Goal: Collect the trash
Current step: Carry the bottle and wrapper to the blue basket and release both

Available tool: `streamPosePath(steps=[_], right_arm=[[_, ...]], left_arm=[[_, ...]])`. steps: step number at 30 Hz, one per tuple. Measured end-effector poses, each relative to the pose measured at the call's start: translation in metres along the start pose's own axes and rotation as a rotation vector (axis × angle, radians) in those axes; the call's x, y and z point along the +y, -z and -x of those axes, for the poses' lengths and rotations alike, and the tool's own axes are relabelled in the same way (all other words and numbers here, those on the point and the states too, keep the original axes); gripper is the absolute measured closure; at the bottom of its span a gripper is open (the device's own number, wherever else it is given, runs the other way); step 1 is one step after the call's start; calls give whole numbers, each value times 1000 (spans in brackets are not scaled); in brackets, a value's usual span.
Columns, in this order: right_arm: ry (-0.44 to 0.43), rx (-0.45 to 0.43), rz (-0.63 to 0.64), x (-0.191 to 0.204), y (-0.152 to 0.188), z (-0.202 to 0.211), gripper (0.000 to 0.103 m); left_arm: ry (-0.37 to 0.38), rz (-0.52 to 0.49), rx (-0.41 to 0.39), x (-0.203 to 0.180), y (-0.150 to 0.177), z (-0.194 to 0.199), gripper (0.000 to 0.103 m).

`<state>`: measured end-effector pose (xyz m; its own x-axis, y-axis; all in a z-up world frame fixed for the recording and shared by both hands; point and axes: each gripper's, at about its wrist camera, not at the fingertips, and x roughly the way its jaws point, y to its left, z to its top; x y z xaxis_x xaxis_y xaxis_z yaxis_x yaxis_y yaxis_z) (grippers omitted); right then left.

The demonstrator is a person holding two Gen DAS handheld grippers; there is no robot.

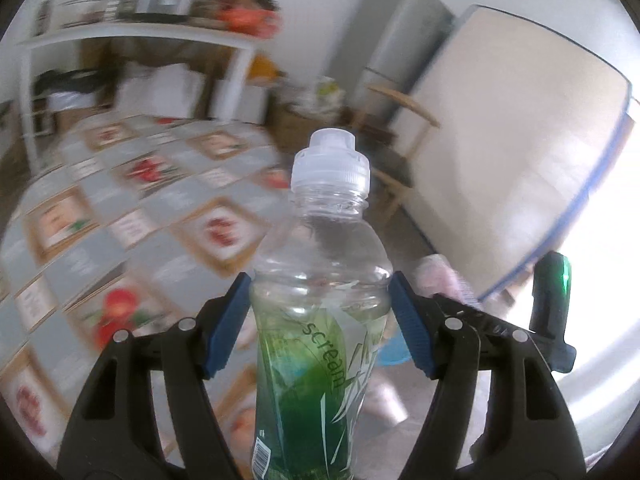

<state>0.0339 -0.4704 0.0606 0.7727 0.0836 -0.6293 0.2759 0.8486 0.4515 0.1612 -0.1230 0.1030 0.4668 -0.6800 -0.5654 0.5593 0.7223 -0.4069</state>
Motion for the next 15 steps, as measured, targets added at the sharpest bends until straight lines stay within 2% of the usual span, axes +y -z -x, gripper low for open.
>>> streamPosePath(steps=[1, 3, 6, 10, 15], right_arm=[[54, -51, -54, -30, -4, 21, 75], [110, -96, -122, -66, -4, 43, 75], [180, -108, -235, -123, 8, 58, 75], [216, -42, -369, -187, 37, 35, 75], [192, 56, -507, -245, 62, -16, 75]], left_arm=[[33, -13, 19, -12, -8, -13, 36], [101, -41, 64, -38, -20, -41, 36], [175, -73, 156, -77, -31, -94, 36], [228, -86, 312, -123, -25, -176, 36], [193, -134, 512, -166, 4, -288, 36]])
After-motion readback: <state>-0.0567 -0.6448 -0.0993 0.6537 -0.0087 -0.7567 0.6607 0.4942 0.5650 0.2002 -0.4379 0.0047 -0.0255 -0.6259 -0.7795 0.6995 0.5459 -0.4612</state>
